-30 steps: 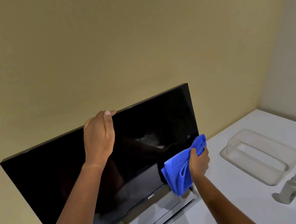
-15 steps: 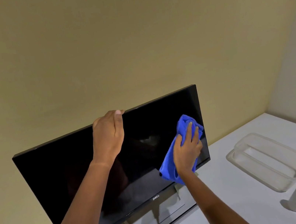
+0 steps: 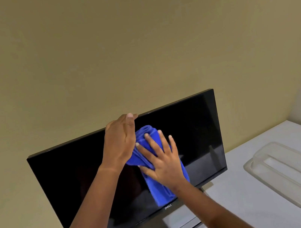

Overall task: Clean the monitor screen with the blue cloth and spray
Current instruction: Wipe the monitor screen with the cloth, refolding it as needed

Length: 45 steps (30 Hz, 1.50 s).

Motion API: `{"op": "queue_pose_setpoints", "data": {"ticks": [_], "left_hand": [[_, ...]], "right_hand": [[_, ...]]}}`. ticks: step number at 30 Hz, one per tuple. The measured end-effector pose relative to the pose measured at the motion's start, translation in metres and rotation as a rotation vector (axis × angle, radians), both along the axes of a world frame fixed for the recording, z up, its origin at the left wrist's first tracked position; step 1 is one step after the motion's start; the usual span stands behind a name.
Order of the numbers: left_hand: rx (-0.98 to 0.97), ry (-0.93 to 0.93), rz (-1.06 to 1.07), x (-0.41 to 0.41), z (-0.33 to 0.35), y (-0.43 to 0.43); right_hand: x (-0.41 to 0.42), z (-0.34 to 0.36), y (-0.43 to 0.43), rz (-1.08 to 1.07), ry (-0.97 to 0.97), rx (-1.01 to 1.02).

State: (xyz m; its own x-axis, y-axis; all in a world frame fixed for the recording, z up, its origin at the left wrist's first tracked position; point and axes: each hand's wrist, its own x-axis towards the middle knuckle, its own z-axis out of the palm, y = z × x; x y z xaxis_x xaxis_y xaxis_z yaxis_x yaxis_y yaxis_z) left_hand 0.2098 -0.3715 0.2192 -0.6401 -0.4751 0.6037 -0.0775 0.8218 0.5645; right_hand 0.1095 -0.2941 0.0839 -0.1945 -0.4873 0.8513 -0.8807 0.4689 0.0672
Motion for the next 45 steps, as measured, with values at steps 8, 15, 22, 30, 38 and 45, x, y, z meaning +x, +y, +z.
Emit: {"op": "queue_pose_setpoints", "data": {"ticks": [8,15,22,30,38,45], "left_hand": [[0.027,-0.042,-0.005,-0.001,-0.004,-0.004],[0.011,-0.034,-0.002,0.0,-0.004,-0.001],[0.048,-0.026,0.014,-0.003,-0.002,-0.006],[0.099,-0.109,-0.027,-0.002,0.004,-0.008],[-0.044,-0.161,0.092,0.049,0.003,-0.04],[0.022,-0.088,0.13,0.067,-0.002,-0.038]], "right_hand": [[-0.105,0.037,0.061,-0.181,-0.487,-0.331],[-0.071,0.054,0.026,-0.226,-0.786,-0.624],[0.039,0.023,-0.031,-0.085,-0.404,-0.283],[-0.025,0.033,0.009,-0.013,-0.095,-0.179],[-0.09,0.073,0.053,-0.165,-0.618,-0.507],[0.014,0.074,-0.003,-0.061,-0.519,-0.359]]}}
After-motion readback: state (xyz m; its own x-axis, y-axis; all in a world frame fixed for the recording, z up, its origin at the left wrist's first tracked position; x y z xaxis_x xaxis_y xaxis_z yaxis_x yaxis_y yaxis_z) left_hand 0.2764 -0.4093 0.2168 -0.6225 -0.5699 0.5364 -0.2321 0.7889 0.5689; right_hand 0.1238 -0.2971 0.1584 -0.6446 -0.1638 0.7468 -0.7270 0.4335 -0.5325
